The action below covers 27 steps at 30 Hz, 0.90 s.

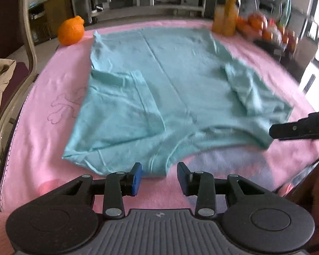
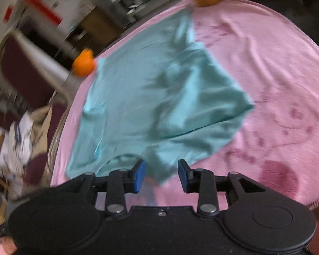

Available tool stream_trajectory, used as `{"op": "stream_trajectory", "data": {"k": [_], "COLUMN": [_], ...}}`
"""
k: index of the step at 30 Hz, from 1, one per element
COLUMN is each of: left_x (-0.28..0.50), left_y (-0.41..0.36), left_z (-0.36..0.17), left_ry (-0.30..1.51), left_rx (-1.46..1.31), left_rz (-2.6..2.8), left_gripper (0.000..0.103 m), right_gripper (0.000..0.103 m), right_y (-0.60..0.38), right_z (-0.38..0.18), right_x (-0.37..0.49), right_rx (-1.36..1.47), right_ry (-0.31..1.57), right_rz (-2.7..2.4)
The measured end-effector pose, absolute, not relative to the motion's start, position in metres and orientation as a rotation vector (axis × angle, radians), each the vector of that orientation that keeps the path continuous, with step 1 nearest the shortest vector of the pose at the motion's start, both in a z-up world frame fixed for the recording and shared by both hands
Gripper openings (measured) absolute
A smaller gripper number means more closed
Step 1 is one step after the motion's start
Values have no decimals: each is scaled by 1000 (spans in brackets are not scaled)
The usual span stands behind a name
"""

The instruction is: Fold clothes

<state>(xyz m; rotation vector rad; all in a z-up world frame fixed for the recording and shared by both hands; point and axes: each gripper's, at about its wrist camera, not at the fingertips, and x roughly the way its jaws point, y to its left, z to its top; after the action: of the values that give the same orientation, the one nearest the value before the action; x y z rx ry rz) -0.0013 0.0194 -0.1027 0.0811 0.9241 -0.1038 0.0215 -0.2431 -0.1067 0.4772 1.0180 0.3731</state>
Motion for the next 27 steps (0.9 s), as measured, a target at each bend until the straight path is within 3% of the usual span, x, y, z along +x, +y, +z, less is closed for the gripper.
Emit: {"op": "stream_trajectory", "data": {"k": [3,4,5,6,7,8,13,16,21,24,27], "left_x": [1,2,2,2,1,-1,-4,0,-1,-11,-21], "left_y": [18,19,20,21,23,26,47,39,21,26,42], "left_z": [-108,-109,-110,-109,-106,-101,-80,-92,-103,-91,-73], "left_ry": [929,924,920,918,915,910,899,945,972,945,869], "left_rx": [103,100,99,94,75,48,-120,-70,63,66,-8], "left_rz": [-88,-87,-85,-84,-87,-97,-151,-136,-121,-158,-216], "left_gripper": [36,25,13,11,7,6,6,6,19,20,21], "right_gripper": [33,33,29,24,8,7,7,7,8,21,23], "right_y": [-222,-215,-210,-205,-200,-197,-217,-225,-202,-201,-217], "right_z": [-108,-109,-110,-109,-107,-104,-82,-85,-105,-98,-82], "right_x": [19,18,16,14,12,9,7,13,12,8,2], "right_rx": [342,293,241,191,139,106,251,287,134,108,172], "right_ry": [1026,1025,1018,1002,987,977,965,1003,1041,1043,998], "right_rz": [378,373,363,349,332,319,340,336,338,362,381]}}
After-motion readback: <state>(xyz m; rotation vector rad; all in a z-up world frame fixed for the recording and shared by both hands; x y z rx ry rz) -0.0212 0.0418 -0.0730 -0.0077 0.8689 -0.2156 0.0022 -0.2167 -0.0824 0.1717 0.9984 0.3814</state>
